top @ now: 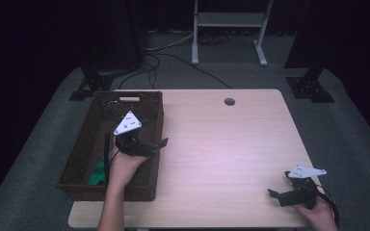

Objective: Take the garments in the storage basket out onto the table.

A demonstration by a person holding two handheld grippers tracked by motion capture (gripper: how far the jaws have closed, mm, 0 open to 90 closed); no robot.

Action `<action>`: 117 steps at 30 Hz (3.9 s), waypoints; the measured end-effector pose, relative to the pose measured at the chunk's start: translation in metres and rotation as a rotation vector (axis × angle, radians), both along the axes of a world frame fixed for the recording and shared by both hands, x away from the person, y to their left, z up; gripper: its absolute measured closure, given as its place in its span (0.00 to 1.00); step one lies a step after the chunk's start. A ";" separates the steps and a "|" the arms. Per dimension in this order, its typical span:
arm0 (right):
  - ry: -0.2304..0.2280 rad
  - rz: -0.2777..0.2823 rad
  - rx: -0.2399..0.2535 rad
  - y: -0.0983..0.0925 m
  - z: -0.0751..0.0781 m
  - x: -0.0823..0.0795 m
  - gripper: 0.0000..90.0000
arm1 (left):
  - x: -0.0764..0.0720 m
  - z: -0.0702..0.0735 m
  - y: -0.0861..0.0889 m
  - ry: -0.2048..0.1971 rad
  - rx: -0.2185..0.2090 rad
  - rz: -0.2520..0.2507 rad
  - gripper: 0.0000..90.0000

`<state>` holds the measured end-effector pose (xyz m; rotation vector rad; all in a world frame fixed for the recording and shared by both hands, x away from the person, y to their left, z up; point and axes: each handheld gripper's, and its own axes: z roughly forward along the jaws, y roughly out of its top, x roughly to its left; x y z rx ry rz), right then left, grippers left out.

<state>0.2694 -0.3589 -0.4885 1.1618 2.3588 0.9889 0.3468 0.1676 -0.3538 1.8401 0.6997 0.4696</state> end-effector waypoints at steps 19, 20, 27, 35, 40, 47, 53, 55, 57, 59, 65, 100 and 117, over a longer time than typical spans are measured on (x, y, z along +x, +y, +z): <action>0.000 0.000 0.000 0.000 0.000 0.000 0.00 | 0.000 -0.001 0.013 0.005 0.003 0.030 0.01; 0.000 0.000 0.000 0.000 0.000 0.000 0.00 | 0.000 -0.002 0.014 0.006 0.001 0.030 0.01; 0.000 0.000 0.000 0.000 0.000 0.000 0.00 | 0.001 -0.002 0.020 0.010 -0.001 0.043 0.01; 0.000 0.000 0.000 0.000 0.000 0.000 0.00 | 0.001 -0.003 0.027 0.010 -0.004 0.061 0.01; 0.000 0.001 0.000 0.000 0.000 0.000 0.00 | 0.000 -0.003 0.032 0.008 -0.005 0.071 0.01; 0.000 0.000 0.000 0.000 0.000 0.000 0.00 | 0.000 -0.004 0.036 0.008 0.004 0.078 0.01; 0.000 0.000 0.000 0.000 0.000 0.000 0.00 | 0.001 -0.005 0.038 0.010 0.011 0.087 0.01; 0.000 0.000 0.000 0.000 0.000 0.000 0.00 | 0.001 -0.005 0.040 0.008 0.008 0.092 0.01; 0.000 0.000 0.000 0.000 0.000 0.000 0.00 | 0.001 -0.005 0.042 0.007 0.011 0.094 0.01; 0.000 0.000 0.000 0.000 0.000 0.000 0.00 | 0.001 -0.006 0.043 0.006 0.012 0.098 0.01; 0.000 0.000 0.000 0.000 0.000 0.000 0.00 | 0.001 -0.007 0.047 -0.001 0.012 0.106 0.01; 0.000 0.000 0.000 0.000 0.000 0.000 0.00 | 0.005 -0.020 0.066 0.028 0.066 0.155 0.01; 0.000 0.000 -0.001 0.000 0.000 0.000 0.00 | 0.008 -0.035 0.067 0.123 0.162 0.193 0.01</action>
